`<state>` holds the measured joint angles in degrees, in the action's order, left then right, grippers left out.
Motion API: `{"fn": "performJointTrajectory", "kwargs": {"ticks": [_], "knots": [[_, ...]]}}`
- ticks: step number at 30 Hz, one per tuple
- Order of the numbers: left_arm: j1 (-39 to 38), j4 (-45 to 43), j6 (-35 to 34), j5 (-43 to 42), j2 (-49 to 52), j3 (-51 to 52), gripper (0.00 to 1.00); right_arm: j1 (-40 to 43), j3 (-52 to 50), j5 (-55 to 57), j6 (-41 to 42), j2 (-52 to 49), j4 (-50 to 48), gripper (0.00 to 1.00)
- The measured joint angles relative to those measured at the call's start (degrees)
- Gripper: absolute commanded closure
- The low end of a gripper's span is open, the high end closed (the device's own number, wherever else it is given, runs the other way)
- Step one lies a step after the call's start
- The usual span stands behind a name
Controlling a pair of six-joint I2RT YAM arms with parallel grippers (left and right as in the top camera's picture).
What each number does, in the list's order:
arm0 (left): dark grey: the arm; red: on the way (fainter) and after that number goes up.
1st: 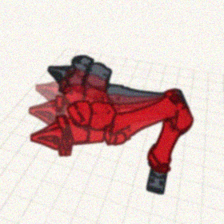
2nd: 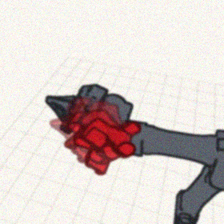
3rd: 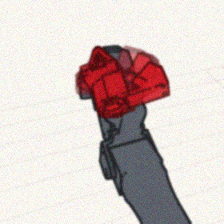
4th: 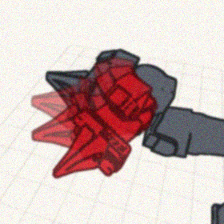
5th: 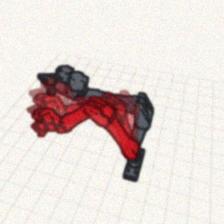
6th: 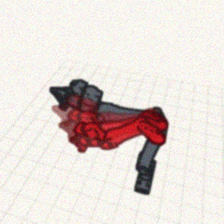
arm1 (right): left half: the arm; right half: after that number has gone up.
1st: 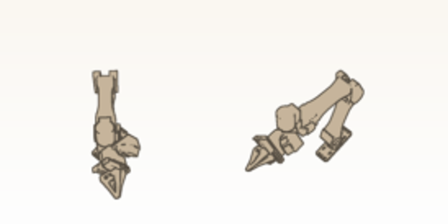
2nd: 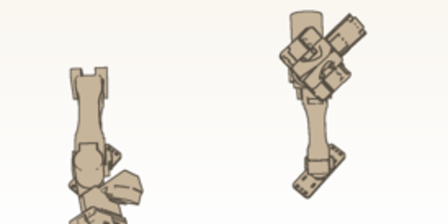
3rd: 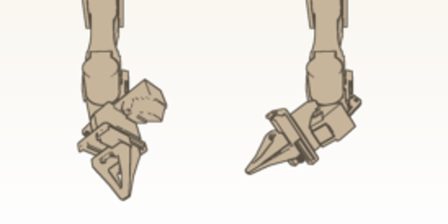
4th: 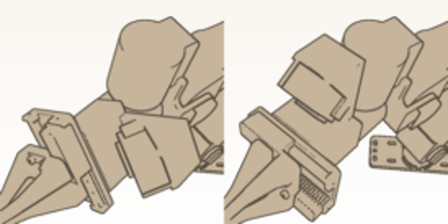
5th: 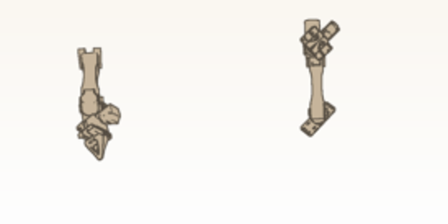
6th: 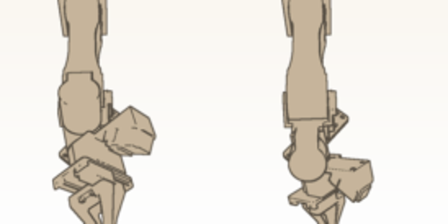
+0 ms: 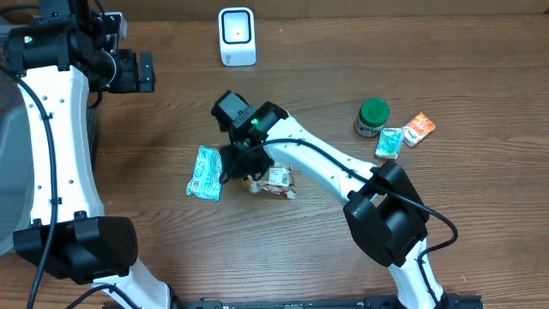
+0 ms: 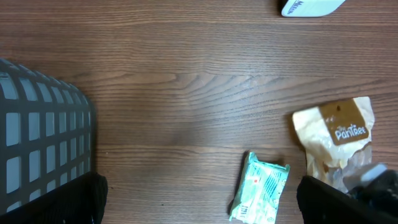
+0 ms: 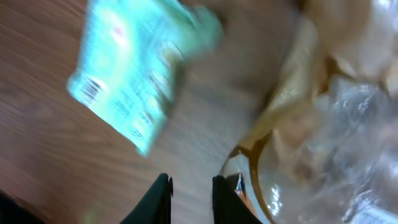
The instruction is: Scan the item barcode
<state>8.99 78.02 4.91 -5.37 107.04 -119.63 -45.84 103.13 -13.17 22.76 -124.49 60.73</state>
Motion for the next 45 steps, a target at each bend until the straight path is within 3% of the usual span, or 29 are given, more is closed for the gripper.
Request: {"fn": "performJointTrajectory", "kwargs": {"ticks": [7,16,23,28,31,41,45], "knots": [[0.0,0.0,0.0,0.0,0.0,0.0,0.0,1.8,-0.3,7.8,-0.3,0.0,15.4,0.79],[0.0,0.0,0.0,0.0,0.0,0.0,0.01,9.7,-0.4,16.1,-1.9,0.0,17.7,0.77],[0.0,0.0,0.0,0.0,0.0,0.0,0.01,18.2,0.2,15.8,-9.0,0.0,11.9,0.76],[0.0,0.0,0.0,0.0,0.0,0.0,0.0,21.5,6.5,12.7,-11.2,-0.2,11.8,0.65],[0.0,0.0,0.0,0.0,0.0,0.0,0.0,22.0,10.4,11.9,-10.3,-0.2,8.6,0.55],[0.0,0.0,0.0,0.0,0.0,0.0,0.0,23.3,10.1,15.1,-3.3,-2.5,-13.5,0.55],[0.0,0.0,0.0,0.0,0.0,0.0,0.01,23.3,9.6,15.2,-3.8,-7.5,-16.3,0.54]]}}
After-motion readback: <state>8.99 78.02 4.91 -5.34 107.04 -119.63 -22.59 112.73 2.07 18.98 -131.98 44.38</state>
